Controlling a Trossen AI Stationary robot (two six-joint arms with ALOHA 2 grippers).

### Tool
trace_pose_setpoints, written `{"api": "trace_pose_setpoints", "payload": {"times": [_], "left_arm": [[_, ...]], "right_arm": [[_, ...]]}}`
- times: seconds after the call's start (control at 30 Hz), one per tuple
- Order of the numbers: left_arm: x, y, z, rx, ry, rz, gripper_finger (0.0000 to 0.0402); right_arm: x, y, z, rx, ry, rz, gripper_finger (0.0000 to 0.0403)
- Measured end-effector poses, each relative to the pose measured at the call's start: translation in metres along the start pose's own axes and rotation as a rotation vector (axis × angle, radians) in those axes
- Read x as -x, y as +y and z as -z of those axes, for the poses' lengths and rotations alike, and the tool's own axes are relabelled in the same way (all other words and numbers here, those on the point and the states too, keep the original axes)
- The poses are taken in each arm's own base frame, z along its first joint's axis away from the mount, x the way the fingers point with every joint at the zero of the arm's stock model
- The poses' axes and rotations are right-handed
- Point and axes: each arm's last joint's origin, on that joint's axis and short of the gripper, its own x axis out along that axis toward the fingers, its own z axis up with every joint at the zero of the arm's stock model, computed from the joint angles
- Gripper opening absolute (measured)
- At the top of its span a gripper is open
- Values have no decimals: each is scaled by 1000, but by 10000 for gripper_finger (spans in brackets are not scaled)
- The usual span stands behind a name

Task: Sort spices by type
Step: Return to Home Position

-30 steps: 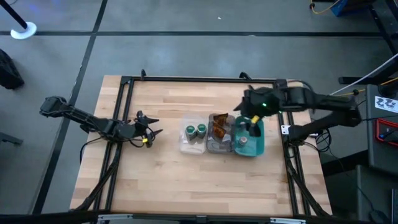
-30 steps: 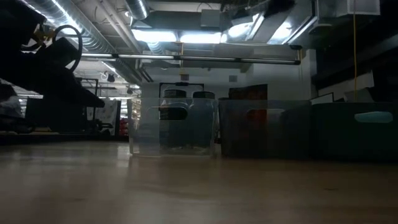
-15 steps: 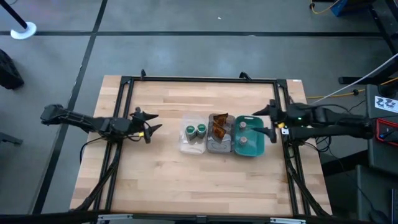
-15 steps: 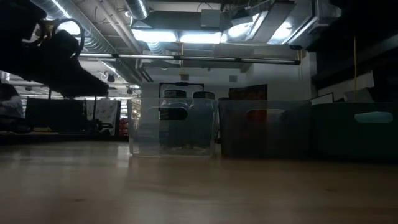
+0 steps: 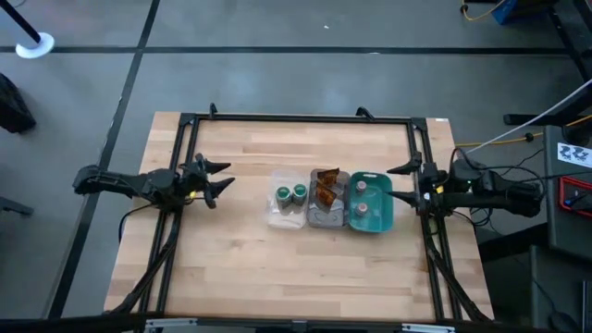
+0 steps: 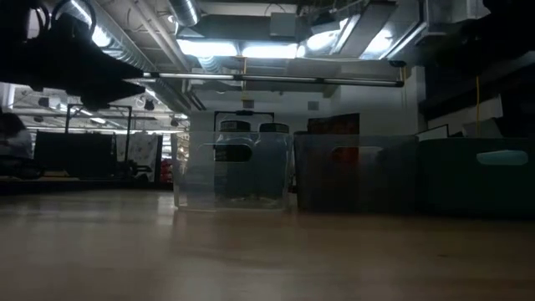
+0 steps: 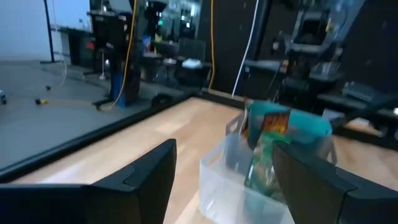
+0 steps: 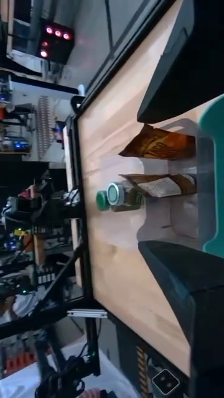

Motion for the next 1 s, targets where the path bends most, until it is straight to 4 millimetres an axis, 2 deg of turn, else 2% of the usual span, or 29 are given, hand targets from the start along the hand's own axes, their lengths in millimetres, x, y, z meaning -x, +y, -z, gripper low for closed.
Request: {"api": "trace_pose_setpoints", "payload": {"times": [0.17, 0.5, 0.7, 1.0], "left_arm": [[3, 1, -5, 23, -53, 7, 246], [4, 2, -5, 93, -56, 9, 246], [4, 2, -5, 131, -56, 9, 246], [4, 2, -5, 188, -57, 4, 246]], "right_arm": [[0, -1, 8, -16, -57, -5, 324], [-26, -3, 47, 23, -95, 5, 324], [-34, -6, 65, 53, -66, 61, 324], [-37, -7, 69, 98, -61, 71, 324]]}}
